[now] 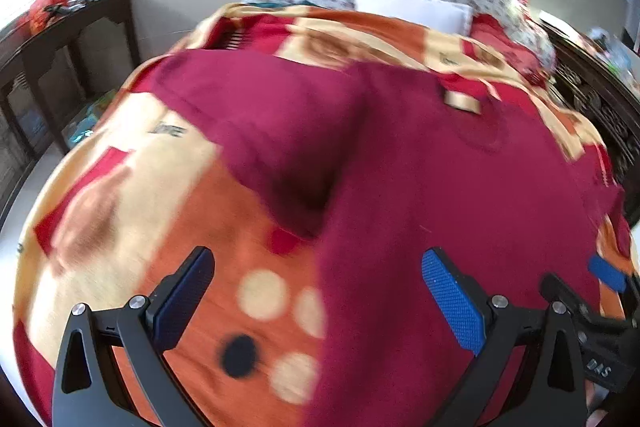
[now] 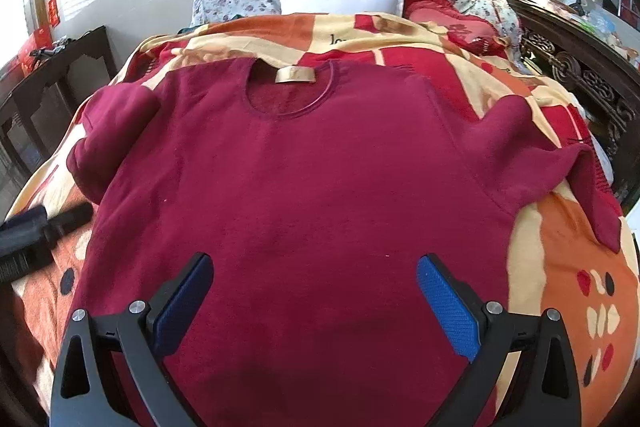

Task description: Fold small clothes

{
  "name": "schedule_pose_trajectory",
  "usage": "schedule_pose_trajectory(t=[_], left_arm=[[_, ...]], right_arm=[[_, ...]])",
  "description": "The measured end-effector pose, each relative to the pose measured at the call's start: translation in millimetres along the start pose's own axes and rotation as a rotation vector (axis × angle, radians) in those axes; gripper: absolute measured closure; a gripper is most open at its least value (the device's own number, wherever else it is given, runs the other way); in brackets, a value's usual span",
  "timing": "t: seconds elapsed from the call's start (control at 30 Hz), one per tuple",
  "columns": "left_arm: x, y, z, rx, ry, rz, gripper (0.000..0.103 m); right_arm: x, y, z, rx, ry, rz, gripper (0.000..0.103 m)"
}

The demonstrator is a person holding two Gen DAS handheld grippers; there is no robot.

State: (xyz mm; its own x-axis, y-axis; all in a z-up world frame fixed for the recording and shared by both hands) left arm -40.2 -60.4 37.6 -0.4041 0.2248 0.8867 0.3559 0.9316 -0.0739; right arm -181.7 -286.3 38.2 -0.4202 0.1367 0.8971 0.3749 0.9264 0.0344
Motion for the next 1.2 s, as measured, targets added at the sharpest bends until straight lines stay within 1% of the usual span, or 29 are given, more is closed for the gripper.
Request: schedule_pose_trajectory(t=[0.07, 0.17, 0.2, 0.27, 0.33, 0.4, 0.47, 0.53, 0.6, 0.73, 0.8, 0.87, 0.9, 0.93, 0.97, 1.03, 1.1, 1.17, 1.2], left_arm=[[-1, 25, -13, 0.035, -0.003, -0.029, 0.0], [-7, 71, -39, 0.11, -0.015, -0.091, 0.0], [-12, 93, -51, 0.151, -0.009, -0.12, 0.0], [-19, 120, -67, 0.205, -0.008, -0.132, 0.0], [-28, 153, -85, 0.281, -0.013, -0.134, 0.0], [-38, 183, -103, 0.374, -0.013, -0.097, 0.0], [-48, 209, -117, 0.479, -0.022, -0.024, 0.001], [-59, 230, -129, 0.574, -0.052, 0.036, 0.003], [-72, 242, -143, 0.619, -0.047, 0.068, 0.005], [-100, 244, -167, 0.63, -0.014, 0.083, 0.012], [-116, 239, -179, 0.618, 0.016, 0.081, 0.022], [-126, 235, -183, 0.608, 0.04, 0.086, 0.049], [-131, 233, -186, 0.599, 0.043, 0.094, 0.055], [-133, 231, -189, 0.581, 0.033, 0.11, 0.072], [-131, 229, -190, 0.562, 0.02, 0.132, 0.093], [-122, 223, -194, 0.522, 0.01, 0.102, 0.095], [-101, 218, -195, 0.489, -0.025, 0.096, 0.095], [-66, 208, -196, 0.443, -0.079, 0.111, 0.096], [-39, 198, -197, 0.404, -0.114, 0.114, 0.096]], right_arm=[[-2, 1, -1, 0.002, 0.006, -0.012, 0.0], [-5, 3, -3, 0.002, 0.009, -0.022, 0.0], [-6, 4, -4, 0.004, 0.011, -0.025, 0.0], [-9, 5, -5, 0.007, 0.019, -0.03, 0.0], [-13, 6, -5, 0.007, 0.03, -0.033, 0.0], [-18, 6, -6, 0.008, 0.043, -0.045, 0.0], [-21, 6, -6, 0.008, 0.051, -0.051, 0.0], [-23, 6, -7, 0.009, 0.057, -0.054, 0.0], [-25, 7, -7, 0.01, 0.063, -0.058, 0.0], [-30, 8, -8, 0.013, 0.078, -0.07, 0.0], [-32, 9, -8, 0.017, 0.082, -0.072, 0.0], [-34, 9, -8, 0.02, 0.086, -0.072, 0.0], [-35, 9, -8, 0.019, 0.087, -0.073, 0.0], [-35, 8, -8, 0.018, 0.088, -0.074, 0.0], [-36, 8, -8, 0.016, 0.089, -0.075, 0.0], [-35, 7, -8, 0.014, 0.088, -0.08, 0.0], [-32, 6, -8, 0.009, 0.081, -0.09, 0.0], [-28, 4, -8, 0.001, 0.072, -0.101, 0.0], [-25, 3, -9, -0.005, 0.067, -0.108, 0.0]])
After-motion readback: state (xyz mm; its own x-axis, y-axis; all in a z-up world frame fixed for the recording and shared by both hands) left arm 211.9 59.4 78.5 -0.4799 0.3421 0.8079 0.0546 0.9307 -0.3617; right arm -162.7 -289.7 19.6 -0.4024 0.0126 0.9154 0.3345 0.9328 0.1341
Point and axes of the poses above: each gripper's, at about its wrist camera, not at the fingertips, and x roughly against the way its jaws point, y to its left, z to its underside, the point moved 4 cm from there along -x, roughly the way its jaws point, and after that the axes turned 14 degrees about y, right-handed, at the moved point
